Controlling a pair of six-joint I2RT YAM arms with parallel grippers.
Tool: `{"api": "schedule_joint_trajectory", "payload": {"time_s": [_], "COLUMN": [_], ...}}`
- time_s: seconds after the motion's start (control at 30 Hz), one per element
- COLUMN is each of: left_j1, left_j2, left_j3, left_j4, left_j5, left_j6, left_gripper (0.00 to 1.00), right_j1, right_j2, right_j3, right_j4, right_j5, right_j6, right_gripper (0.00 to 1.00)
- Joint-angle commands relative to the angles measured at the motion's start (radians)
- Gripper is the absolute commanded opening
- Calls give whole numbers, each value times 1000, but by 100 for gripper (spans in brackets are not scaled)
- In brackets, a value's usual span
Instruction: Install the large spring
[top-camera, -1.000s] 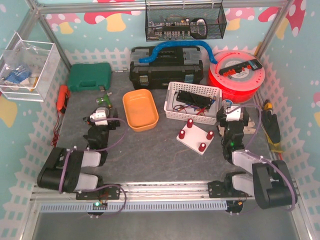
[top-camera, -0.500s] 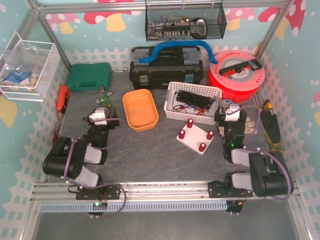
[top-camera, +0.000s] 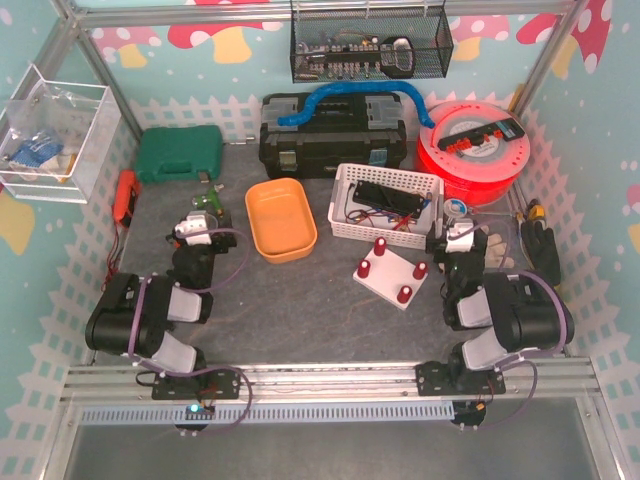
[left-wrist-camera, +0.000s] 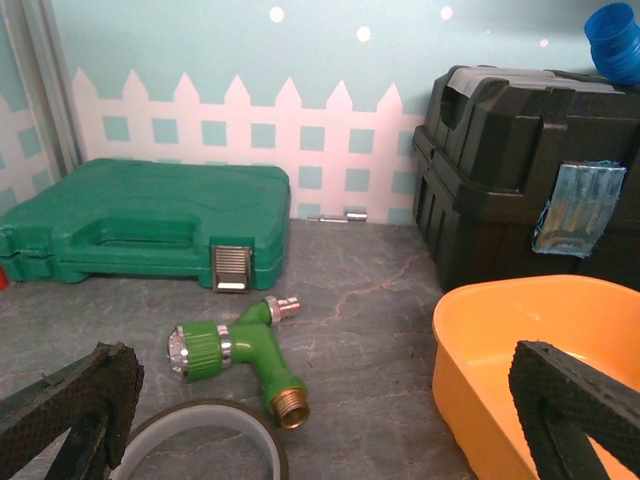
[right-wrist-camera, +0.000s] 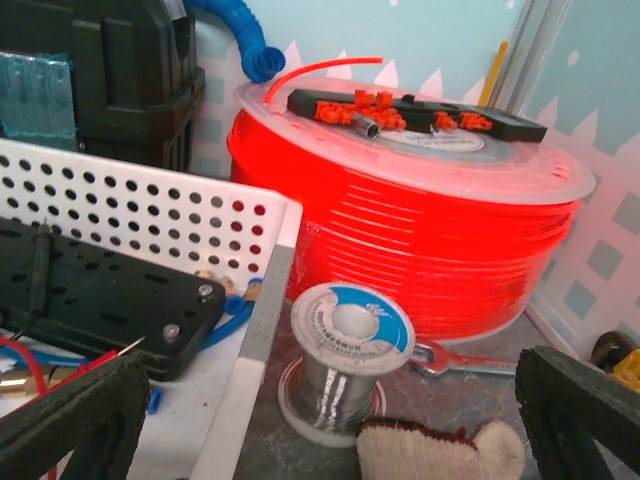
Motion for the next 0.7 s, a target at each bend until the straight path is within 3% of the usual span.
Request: {"api": "schedule_joint_trajectory", "payload": {"time_s": [0.0,0.17,0.67], "left_j1": [5,5,5], "left_j2": [2,2,2], "left_j3": [11,13,13], "left_j4": [-8,-7,-9], "left_j5": [19,19,19], "left_j6": [-13,-13,-13], "left_gripper": [99,99,99], "right_j1": [-8,-14,-14], "right_j2": [6,5,8], "right_j3": [37,91,89], "right_j4": [32,-80,-73], "right_j5": [62,67,67], "right_j6": [25,42,39], "right_gripper": [99,99,99]}}
